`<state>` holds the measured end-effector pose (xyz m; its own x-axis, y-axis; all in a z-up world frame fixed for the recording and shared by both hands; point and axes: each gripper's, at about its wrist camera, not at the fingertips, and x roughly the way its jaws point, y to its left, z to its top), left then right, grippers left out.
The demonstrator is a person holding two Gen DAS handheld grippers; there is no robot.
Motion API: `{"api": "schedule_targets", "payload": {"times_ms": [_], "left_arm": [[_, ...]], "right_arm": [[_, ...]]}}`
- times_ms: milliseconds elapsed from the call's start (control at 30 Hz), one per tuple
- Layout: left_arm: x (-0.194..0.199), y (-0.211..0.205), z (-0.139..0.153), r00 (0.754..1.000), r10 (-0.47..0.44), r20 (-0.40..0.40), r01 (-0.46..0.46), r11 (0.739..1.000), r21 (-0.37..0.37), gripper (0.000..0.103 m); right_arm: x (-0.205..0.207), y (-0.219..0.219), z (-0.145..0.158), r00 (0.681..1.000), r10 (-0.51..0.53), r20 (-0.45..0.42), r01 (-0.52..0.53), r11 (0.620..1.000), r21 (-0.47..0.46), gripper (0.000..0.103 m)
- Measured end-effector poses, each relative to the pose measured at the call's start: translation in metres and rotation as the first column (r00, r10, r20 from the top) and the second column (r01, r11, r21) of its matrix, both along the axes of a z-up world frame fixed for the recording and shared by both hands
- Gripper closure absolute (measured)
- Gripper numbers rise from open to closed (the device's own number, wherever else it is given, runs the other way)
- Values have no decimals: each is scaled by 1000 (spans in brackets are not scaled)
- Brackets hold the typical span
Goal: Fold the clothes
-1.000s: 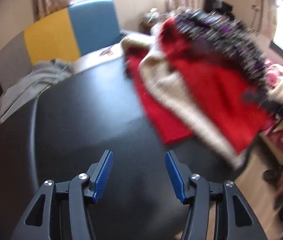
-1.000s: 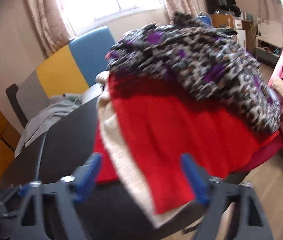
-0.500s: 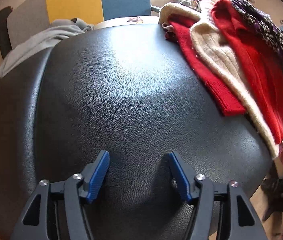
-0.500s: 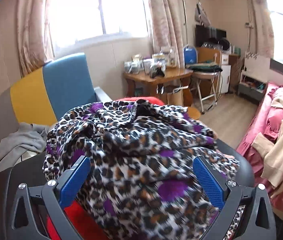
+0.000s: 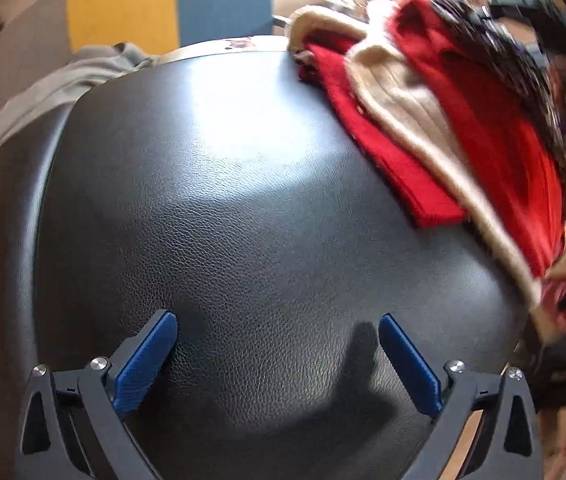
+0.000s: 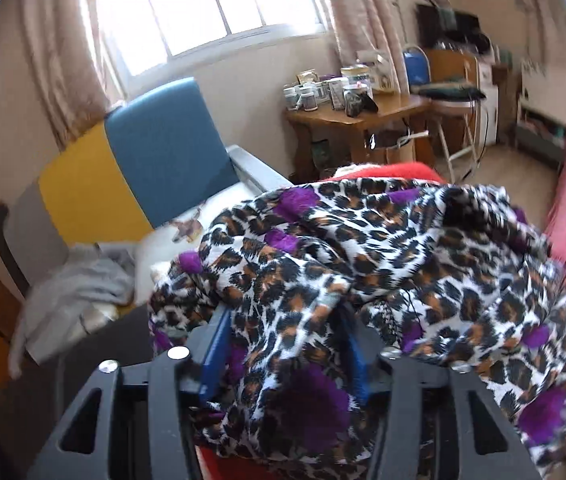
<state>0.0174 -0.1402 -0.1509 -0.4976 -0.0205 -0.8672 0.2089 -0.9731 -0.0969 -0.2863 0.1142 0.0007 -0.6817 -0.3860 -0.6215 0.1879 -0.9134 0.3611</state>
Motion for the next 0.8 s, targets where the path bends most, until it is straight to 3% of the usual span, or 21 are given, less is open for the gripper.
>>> {"api": "schedule_targets", "payload": {"times_ms": [33,100,200,400,500,567,600,633,800], "left_arm": [[3,-3,3,1000,29,-9,-29,1000,7,15],[10,-13,10,999,34,-22,-33,998,54,24],[22,-34,19,996,85,-31,-81,992,98,25],[66,-74,52,979,171,-112,-164,984,65,30],[80,-90,60,969,214,-126,-207,976,67,30],[93,-103,62,959,251,-129,-243,967,74,30],[100,-109,61,956,264,-126,-257,964,71,30],[107,-114,61,953,278,-122,-271,960,69,30],[137,-135,56,944,312,-109,-306,950,66,30]], "right_arm": [[2,-2,4,999,31,12,-30,996,-79,94],[16,-16,15,995,98,-16,-99,986,-132,94],[40,-47,29,976,214,-41,-218,954,-208,94],[115,-114,39,918,376,-126,-397,875,-278,94],[151,-158,28,883,450,-135,-470,835,-288,87],[168,-182,16,860,493,-130,-508,812,-288,65],[177,-192,8,853,508,-120,-520,806,-284,39],[187,-204,1,845,525,-107,-532,799,-280,23],[236,-226,-48,801,598,-13,-578,768,-278,16]]}}
